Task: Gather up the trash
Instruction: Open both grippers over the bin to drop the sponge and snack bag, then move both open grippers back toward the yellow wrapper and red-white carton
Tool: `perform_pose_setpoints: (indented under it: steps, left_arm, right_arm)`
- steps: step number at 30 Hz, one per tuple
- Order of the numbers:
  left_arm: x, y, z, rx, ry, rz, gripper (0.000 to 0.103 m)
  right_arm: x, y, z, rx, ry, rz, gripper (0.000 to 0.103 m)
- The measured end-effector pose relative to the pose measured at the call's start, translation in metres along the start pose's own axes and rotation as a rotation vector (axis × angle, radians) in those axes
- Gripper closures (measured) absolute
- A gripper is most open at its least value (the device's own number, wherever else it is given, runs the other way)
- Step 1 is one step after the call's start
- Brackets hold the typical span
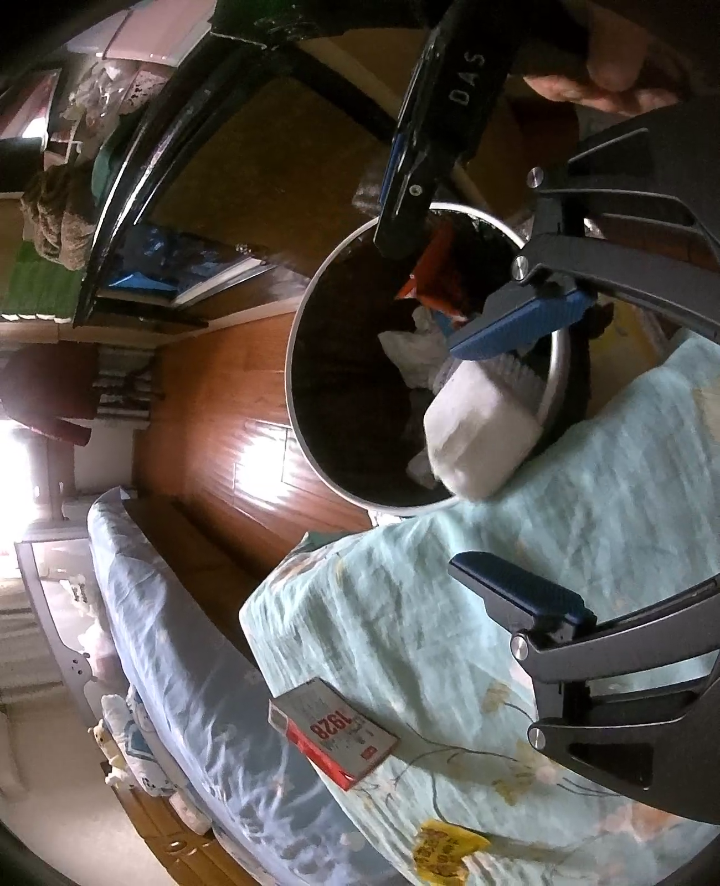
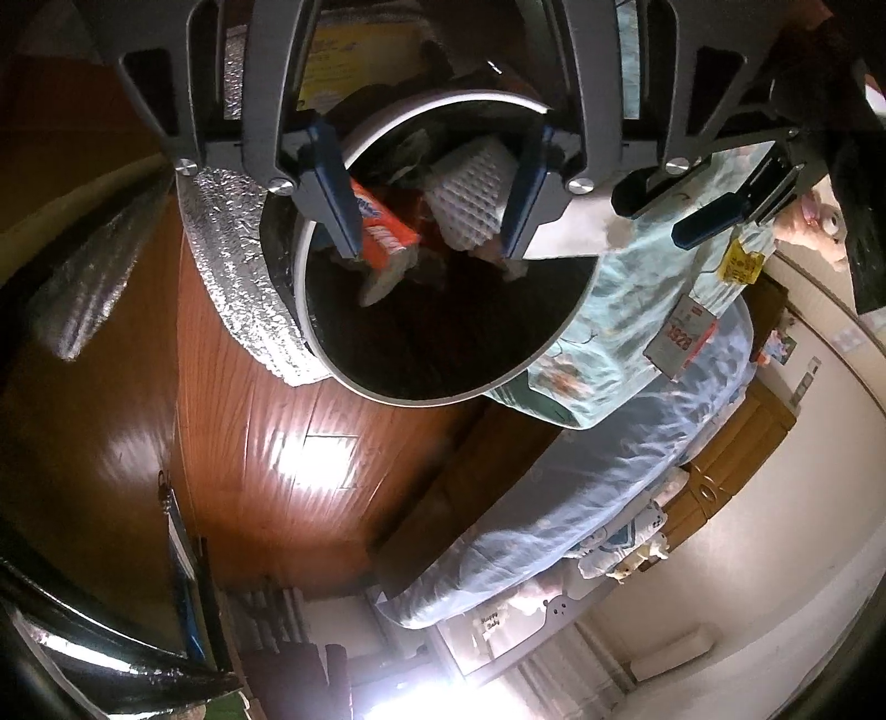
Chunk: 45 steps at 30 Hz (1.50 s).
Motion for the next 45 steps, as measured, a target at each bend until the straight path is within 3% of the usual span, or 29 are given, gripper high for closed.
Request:
perform_pose_setpoints:
  steps: [5,9,21,45]
  left_arm:
    - [-0.013,-0.009,0.01,0.004,0.004,0.034,0.027]
    - [-0.027,-0.019,0.015,0.0,-0.001,0.075,0.026]
    - [-0.087,-0.056,0.025,-0.016,0.033,0.223,0.026]
    - [-0.207,-0.113,0.029,-0.048,0.15,0.433,0.026]
  right_arm:
    - [-0.01,-0.003,0.005,0.018,0.028,-0.001,0.021]
    - [-0.018,-0.006,0.008,0.024,0.036,0.004,0.014]
    - [-0.054,-0.019,-0.001,0.002,0.07,0.032,0.013]
    - [-0.152,-0.05,-0.062,-0.104,0.143,0.178,0.009]
Point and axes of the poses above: each gripper's, at about its wrist camera, not at the fingertips, and z roughly against the way its jaws point, x to its right, y to its top, the point moved 4 cm from there along -z, roughly the way its jaws point, and after that the axes turned 11 degrees about y, right-handed, at the moved point
